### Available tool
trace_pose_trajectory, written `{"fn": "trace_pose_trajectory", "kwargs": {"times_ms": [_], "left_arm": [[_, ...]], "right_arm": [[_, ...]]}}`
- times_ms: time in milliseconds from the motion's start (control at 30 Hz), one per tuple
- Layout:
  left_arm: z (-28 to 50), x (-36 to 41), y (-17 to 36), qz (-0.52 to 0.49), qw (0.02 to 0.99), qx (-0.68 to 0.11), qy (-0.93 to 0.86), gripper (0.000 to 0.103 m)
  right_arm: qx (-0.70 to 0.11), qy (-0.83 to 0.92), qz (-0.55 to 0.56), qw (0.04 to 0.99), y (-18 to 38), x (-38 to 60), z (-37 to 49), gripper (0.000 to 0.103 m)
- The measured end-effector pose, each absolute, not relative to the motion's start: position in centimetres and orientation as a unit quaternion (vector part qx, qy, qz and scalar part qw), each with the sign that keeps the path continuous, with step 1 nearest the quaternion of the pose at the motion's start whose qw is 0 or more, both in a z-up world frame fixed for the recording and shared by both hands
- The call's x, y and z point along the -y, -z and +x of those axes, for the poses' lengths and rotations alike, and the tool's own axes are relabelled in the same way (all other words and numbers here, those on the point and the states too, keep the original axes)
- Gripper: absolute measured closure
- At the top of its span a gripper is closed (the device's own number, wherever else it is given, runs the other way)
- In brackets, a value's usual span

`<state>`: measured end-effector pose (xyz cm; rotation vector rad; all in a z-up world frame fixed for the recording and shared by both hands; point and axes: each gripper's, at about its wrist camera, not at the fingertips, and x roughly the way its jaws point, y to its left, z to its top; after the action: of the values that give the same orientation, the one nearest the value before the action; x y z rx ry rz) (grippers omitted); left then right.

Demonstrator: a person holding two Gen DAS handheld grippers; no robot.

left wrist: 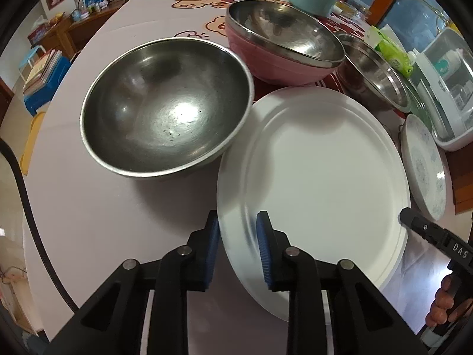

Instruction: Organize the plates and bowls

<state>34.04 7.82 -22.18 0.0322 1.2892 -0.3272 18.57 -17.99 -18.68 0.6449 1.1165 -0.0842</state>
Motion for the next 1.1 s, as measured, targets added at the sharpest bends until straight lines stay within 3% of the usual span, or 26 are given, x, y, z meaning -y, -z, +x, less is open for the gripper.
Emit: {"fn": "trace_pose_trajectory", "kwargs": {"times_ms": [633, 1100], "left_arm": [[32.4, -8.5, 20.1, 0.014, 0.798, -0.577, 0.173, 0.080], [26.3, -10.2, 16.1, 0.025, 0.817, -0.548, 0.178, 0.080]], "right_arm": [[-0.507, 0.041, 0.300, 0.807, 16.7, 17.7, 16.8, 0.086], [-0.490, 0.028, 0.274, 0.827, 13.8, 16.5, 12.9, 0.086]]}}
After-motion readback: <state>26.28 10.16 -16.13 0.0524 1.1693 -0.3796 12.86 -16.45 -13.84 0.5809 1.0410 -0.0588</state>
